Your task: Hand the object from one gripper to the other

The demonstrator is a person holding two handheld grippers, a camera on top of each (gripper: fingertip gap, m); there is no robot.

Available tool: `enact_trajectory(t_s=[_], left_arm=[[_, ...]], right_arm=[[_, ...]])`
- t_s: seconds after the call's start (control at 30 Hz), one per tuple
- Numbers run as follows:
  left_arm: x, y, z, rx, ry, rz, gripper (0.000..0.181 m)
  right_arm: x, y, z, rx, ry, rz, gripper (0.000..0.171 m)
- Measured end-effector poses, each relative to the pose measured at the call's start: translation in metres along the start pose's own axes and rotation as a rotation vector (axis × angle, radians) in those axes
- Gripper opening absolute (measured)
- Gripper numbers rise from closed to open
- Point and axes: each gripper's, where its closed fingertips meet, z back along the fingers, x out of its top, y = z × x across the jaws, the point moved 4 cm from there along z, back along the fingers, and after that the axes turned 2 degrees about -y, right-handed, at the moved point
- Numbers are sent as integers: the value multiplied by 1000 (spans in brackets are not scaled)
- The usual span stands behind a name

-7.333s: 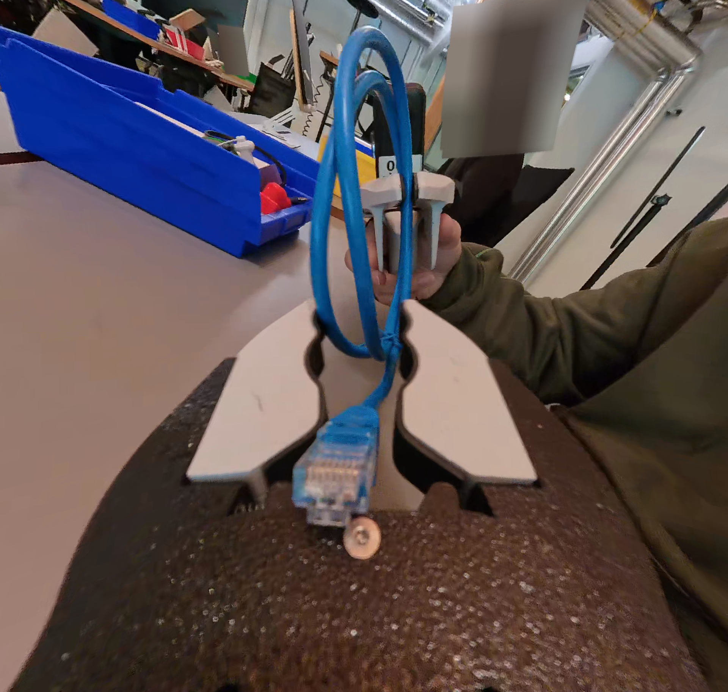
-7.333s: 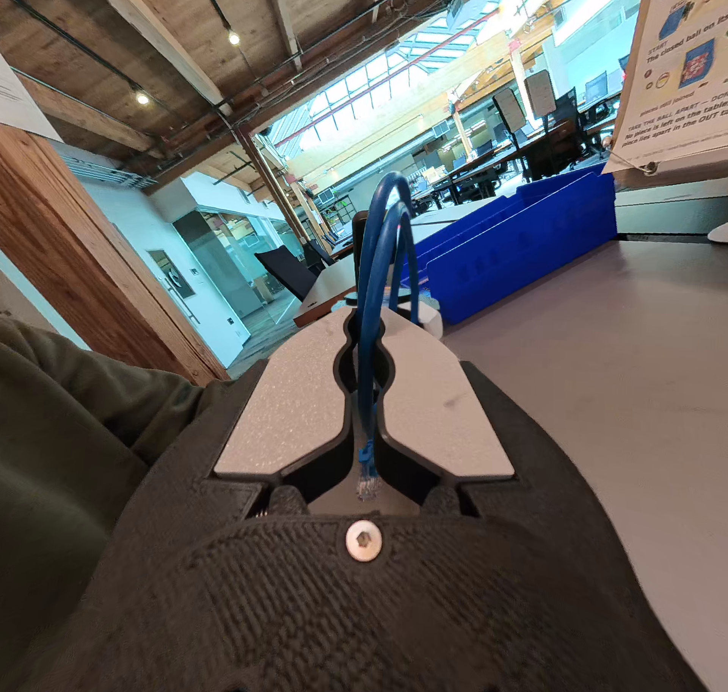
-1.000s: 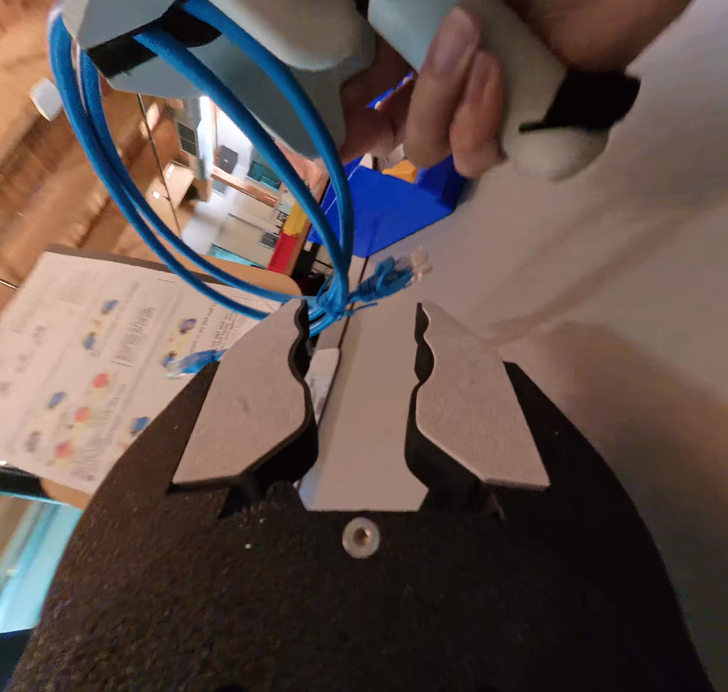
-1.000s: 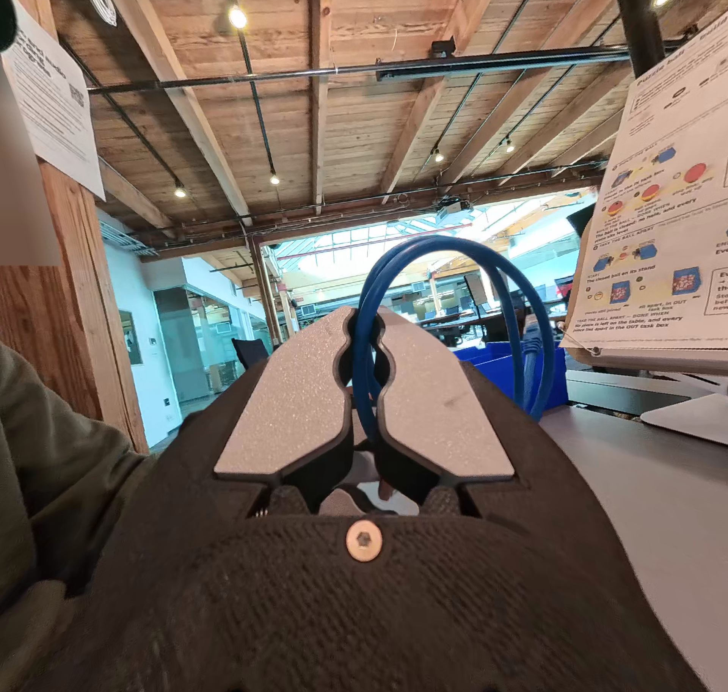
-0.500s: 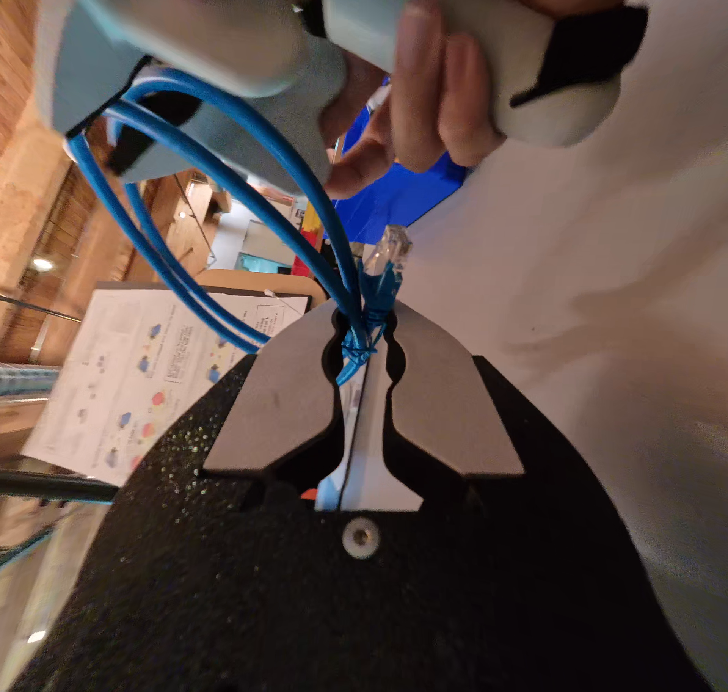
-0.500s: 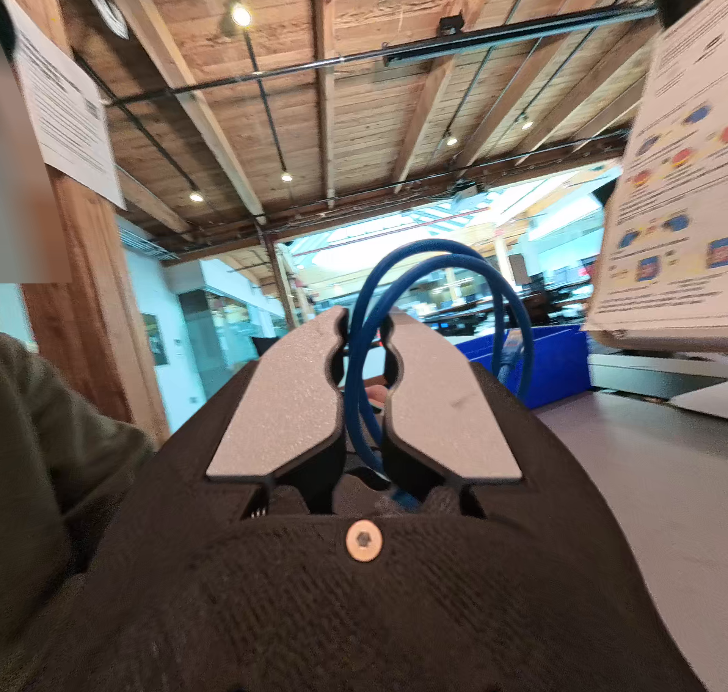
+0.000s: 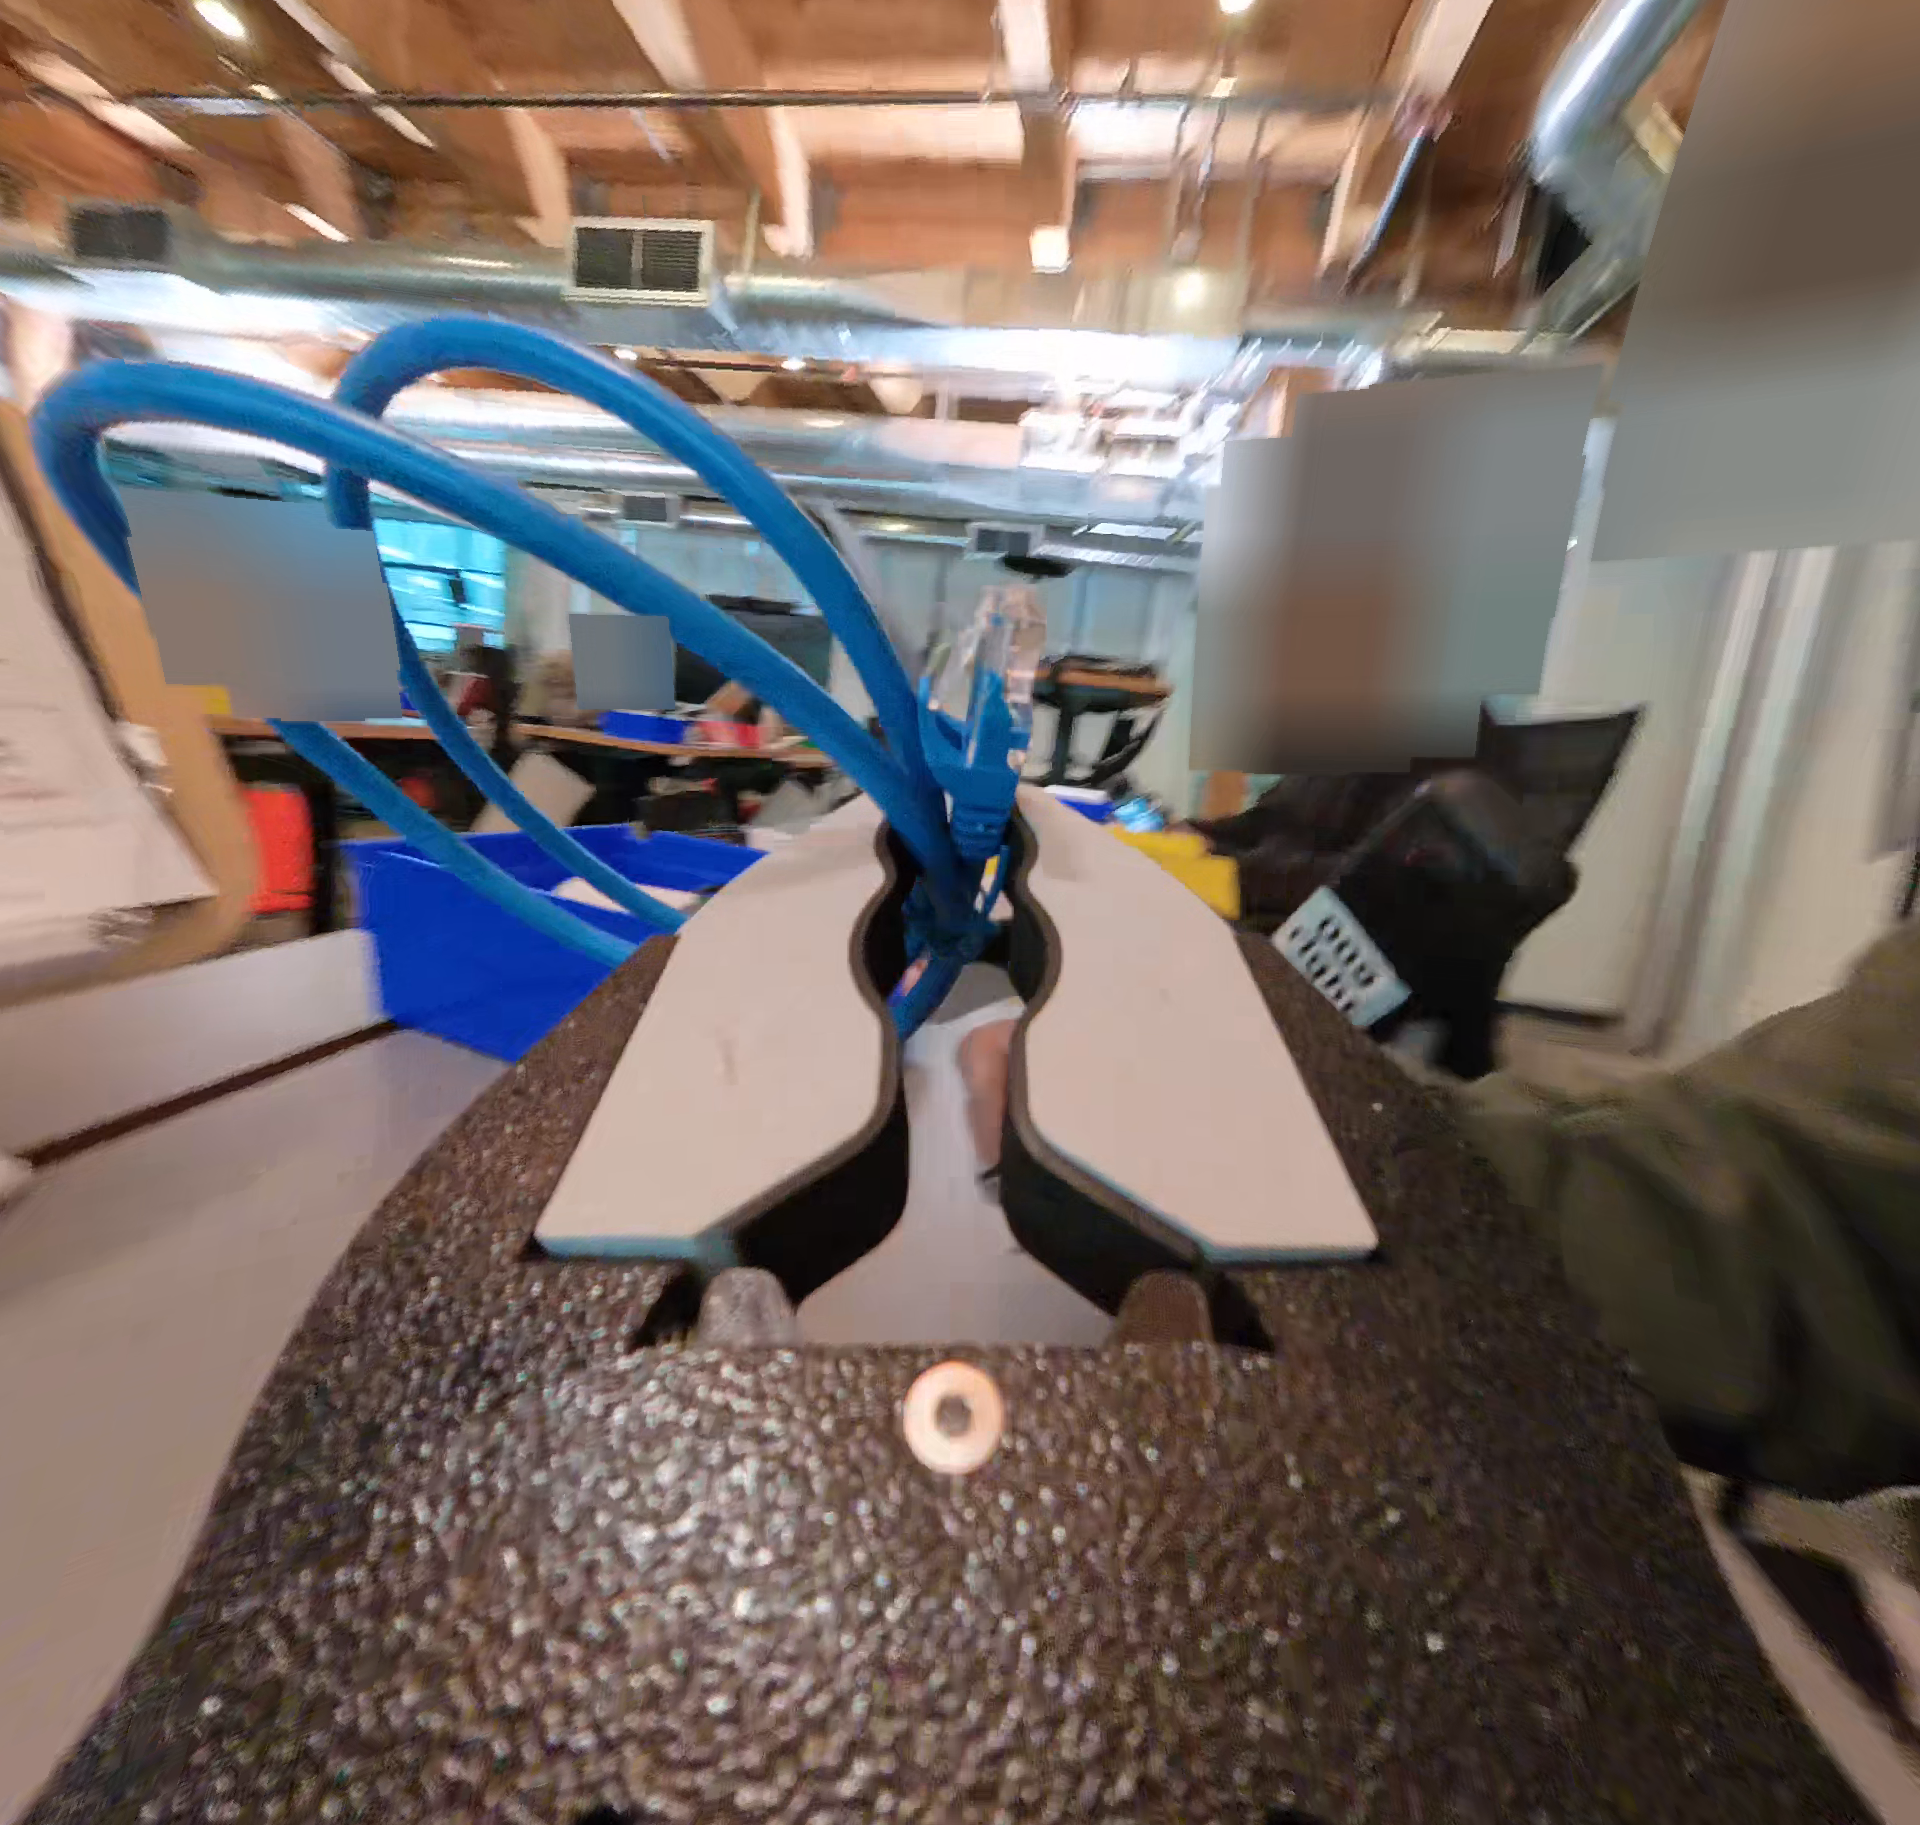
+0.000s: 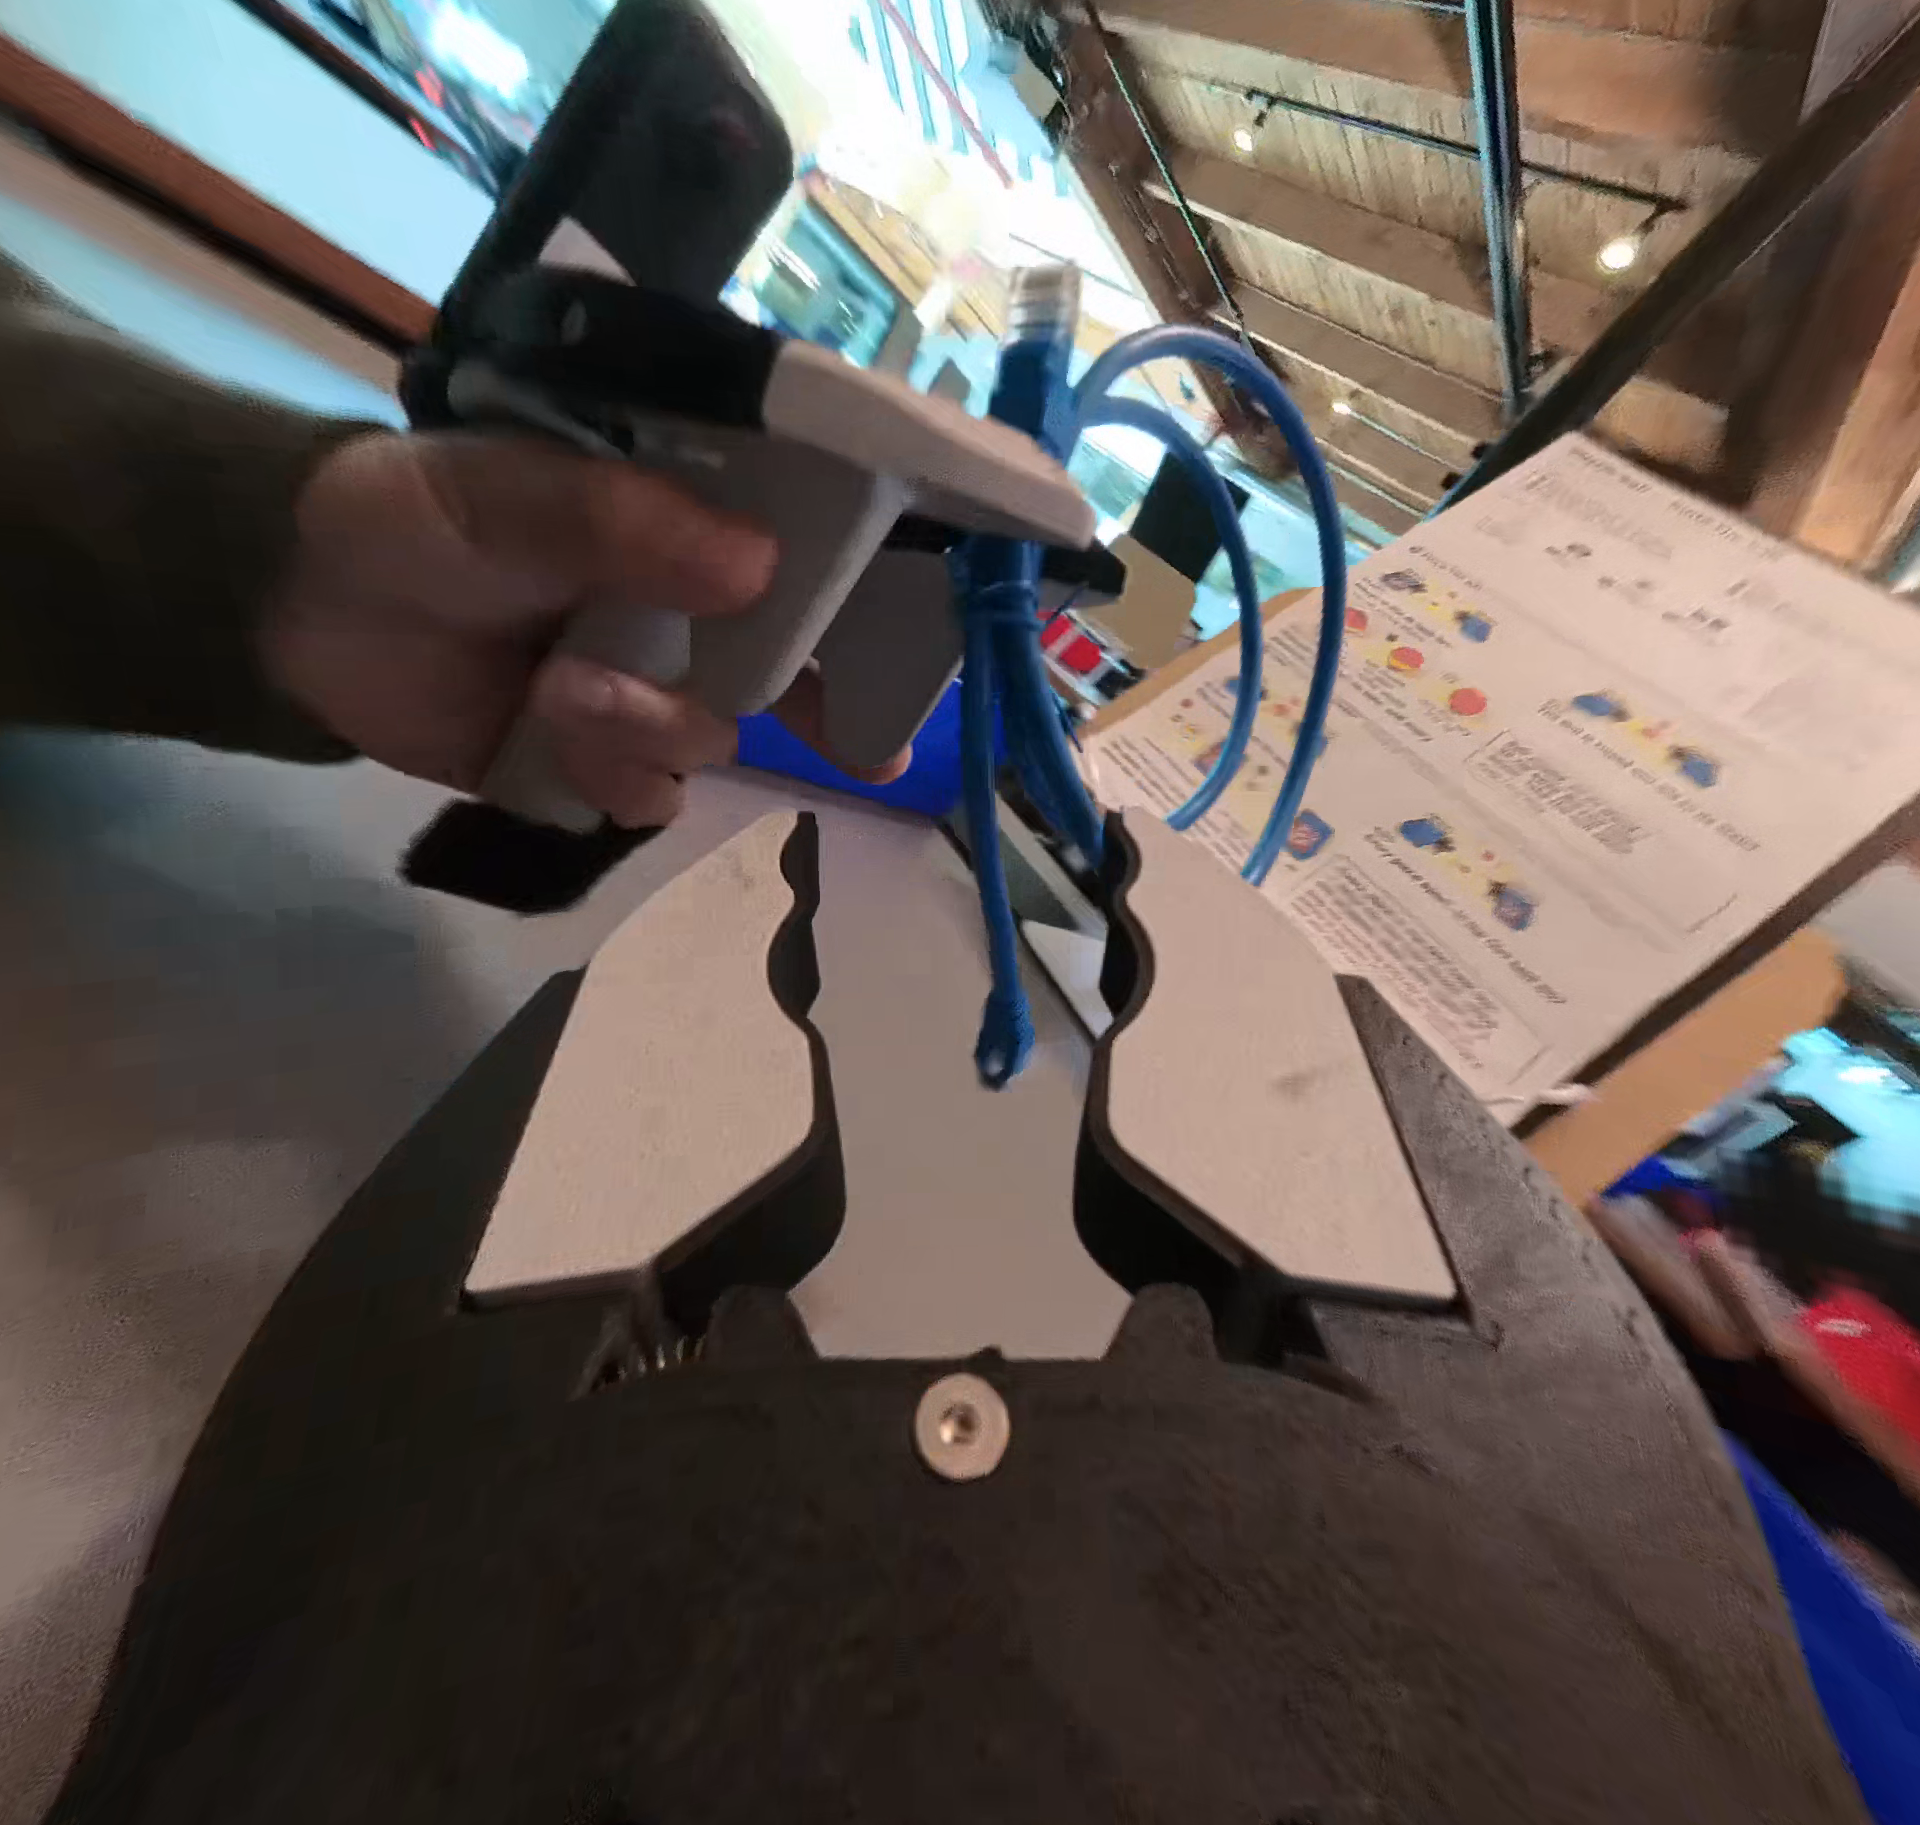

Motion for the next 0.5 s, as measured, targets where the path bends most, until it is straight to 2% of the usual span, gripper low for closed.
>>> enact_trajectory(t_s=[0.13, 0.17, 0.23, 0.3, 0.4, 0.5], left_arm=[[-8, -7, -6, -93, -19, 205, 15], [-10, -9, -8, -109, -18, 236, 15], [-13, -9, -11, -107, -6, 269, 15], [-16, -5, -11, -72, 31, 272, 15], [-25, 14, -5, 105, 155, 114, 26], [-22, 39, 10, 384, 298, -288, 48]], right_arm=[[-4, -6, -3, -165, 103, 198, 49], [-6, -8, -2, -178, 131, 231, 42], [-10, -11, 1, -193, 182, 303, 10], [-13, -16, 4, -200, 221, 388, 8], [-23, -25, 5, -236, 348, 473, 6], [-38, -36, 10, -258, 484, 527, 6]])
